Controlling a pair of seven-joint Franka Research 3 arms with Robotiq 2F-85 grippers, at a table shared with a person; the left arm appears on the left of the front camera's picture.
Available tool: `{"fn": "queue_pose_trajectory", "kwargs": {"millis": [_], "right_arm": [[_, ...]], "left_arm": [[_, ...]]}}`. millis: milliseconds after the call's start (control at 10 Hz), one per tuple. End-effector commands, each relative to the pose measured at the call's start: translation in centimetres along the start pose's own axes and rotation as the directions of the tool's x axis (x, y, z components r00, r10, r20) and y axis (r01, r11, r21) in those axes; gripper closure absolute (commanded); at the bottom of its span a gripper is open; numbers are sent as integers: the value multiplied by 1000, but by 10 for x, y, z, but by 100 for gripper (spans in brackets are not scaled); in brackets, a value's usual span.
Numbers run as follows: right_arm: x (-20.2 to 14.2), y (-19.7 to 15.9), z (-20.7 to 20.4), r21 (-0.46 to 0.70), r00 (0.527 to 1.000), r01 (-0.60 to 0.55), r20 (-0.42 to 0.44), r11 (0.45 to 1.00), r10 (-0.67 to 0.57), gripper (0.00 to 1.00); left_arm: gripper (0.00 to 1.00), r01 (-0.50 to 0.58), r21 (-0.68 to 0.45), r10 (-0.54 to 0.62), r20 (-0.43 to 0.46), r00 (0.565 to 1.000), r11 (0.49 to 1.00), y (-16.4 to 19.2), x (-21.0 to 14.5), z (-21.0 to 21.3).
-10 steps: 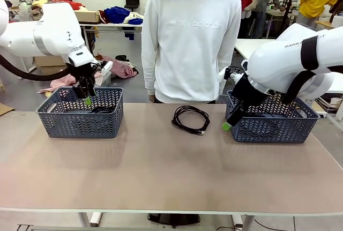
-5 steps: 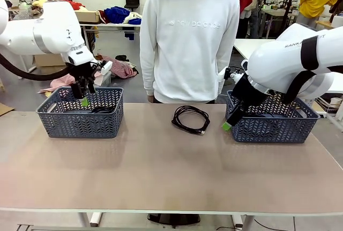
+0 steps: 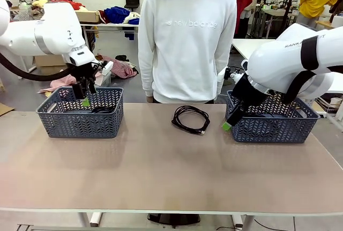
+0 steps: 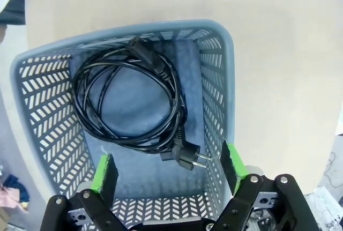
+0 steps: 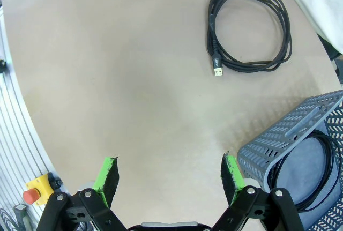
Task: Organize the cables according to human instructions.
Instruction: Pick up a bundle of cables and place it in the basket indicated by the human.
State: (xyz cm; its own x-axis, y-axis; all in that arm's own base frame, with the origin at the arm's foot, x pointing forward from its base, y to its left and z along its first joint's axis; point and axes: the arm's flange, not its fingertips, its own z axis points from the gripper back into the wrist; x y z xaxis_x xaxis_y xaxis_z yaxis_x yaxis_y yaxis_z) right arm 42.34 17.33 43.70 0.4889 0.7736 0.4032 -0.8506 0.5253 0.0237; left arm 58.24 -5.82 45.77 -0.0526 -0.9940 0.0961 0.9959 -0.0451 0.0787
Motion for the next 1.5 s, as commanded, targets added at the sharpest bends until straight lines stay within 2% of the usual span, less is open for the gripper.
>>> {"fn": "queue_pose_trajectory", "kwargs": {"millis": [0,300,400,600,900,1100,1400], "right_arm": [[3,0,2,-1,1000,-2,-1,1000,2,0],[3,0,2,-1,1000,-2,-1,1000,2,0],[3,0,2,-1,1000,-2,-1,1000,2,0],[3,0,2,-1,1000,-2,-1,1000,2,0],[3,0,2,-1,1000,-2,-1,1000,2,0],[3,0,2,-1,1000,-2,-1,1000,2,0],[3,0,2,-1,1000,-2,-1,1000,2,0]], "left_arm": [[0,13,-6,-13,-3,1000,1000,-1,-2,1],[0,1,-3,-1,0,1000,1000,0,0,0],[0,-35,24,34,56,998,999,-3,13,4],[0,-57,2,56,180,982,998,-18,37,7],[0,-93,-31,98,281,955,995,-46,66,5],[0,-127,-46,135,327,935,991,-67,78,-4],[0,-199,25,177,357,917,980,-102,89,-14]]}}
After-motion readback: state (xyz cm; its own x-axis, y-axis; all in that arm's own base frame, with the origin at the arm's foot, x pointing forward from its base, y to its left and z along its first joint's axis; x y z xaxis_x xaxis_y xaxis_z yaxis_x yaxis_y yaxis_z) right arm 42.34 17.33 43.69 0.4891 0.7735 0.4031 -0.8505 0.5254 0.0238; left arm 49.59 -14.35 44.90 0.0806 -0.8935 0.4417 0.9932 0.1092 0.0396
